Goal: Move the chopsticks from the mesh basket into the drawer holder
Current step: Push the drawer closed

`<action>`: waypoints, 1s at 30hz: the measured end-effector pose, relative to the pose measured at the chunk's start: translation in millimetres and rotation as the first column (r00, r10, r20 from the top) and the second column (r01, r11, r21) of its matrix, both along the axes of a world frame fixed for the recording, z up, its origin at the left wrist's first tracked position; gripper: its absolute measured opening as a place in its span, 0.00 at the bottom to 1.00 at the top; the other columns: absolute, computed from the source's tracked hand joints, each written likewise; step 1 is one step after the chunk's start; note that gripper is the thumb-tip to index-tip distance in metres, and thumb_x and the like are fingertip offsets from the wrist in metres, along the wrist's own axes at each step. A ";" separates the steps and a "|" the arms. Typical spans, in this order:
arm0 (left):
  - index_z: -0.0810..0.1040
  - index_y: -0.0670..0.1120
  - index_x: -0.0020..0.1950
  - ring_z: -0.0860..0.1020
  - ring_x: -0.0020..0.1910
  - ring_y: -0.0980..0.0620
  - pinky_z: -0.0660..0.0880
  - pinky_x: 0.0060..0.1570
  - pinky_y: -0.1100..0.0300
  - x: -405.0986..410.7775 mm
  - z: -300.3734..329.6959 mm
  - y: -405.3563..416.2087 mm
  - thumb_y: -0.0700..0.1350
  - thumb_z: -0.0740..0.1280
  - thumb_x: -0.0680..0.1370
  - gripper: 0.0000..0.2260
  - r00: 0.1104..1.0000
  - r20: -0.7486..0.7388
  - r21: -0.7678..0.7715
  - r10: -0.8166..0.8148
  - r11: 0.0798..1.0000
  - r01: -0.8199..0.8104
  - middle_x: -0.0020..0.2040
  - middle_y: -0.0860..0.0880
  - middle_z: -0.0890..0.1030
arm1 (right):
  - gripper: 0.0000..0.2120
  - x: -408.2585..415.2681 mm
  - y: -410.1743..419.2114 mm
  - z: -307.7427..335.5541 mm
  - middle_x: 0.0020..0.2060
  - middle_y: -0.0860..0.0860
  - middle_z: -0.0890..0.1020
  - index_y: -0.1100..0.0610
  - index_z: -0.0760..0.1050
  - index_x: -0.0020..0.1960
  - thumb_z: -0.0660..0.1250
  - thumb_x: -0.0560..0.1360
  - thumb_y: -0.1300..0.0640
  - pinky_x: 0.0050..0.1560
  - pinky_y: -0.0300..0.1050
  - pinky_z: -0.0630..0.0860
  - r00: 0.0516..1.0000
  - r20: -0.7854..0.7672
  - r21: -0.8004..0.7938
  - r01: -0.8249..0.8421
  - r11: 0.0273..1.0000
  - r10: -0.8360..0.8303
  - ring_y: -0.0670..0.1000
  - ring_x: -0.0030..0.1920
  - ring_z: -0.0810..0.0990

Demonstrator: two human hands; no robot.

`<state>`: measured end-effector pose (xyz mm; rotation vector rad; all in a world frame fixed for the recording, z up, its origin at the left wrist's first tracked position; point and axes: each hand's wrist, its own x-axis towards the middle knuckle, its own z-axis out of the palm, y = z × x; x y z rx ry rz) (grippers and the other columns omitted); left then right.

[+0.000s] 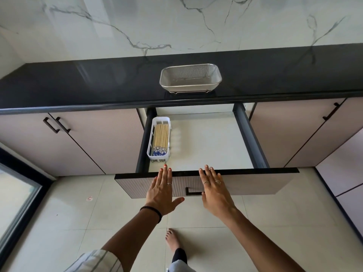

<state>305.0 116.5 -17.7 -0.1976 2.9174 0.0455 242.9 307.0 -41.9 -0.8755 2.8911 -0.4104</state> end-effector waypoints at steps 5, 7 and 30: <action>0.35 0.41 0.78 0.37 0.78 0.45 0.43 0.77 0.53 -39.6 -1.4 -17.9 0.69 0.56 0.75 0.47 1.000 -0.023 0.031 -0.013 0.999 0.013 0.78 0.43 0.34 | 0.34 -43.6 -13.2 0.8 0.79 0.54 0.43 0.54 0.40 0.79 0.56 0.79 0.62 0.77 0.47 0.40 1.000 -0.017 -0.017 0.009 1.000 -0.010 0.53 0.79 0.41; 0.35 0.42 0.78 0.37 0.78 0.45 0.43 0.77 0.53 -55.9 -1.6 -24.7 0.68 0.57 0.75 0.47 0.999 -0.033 0.036 -0.020 0.999 0.021 0.78 0.44 0.34 | 0.34 -60.5 -20.2 1.3 0.79 0.53 0.44 0.54 0.40 0.79 0.56 0.79 0.62 0.78 0.47 0.41 0.999 -0.024 -0.020 0.022 1.000 -0.023 0.52 0.79 0.42; 0.32 0.47 0.76 0.37 0.78 0.48 0.37 0.74 0.55 -230.2 -23.5 -116.1 0.58 0.53 0.82 0.36 0.991 -0.122 0.191 -0.049 0.979 0.072 0.76 0.47 0.31 | 0.36 -221.6 -99.7 -6.3 0.78 0.55 0.47 0.57 0.44 0.78 0.61 0.77 0.60 0.77 0.49 0.48 0.953 -0.027 -0.086 0.300 0.950 -0.303 0.54 0.78 0.47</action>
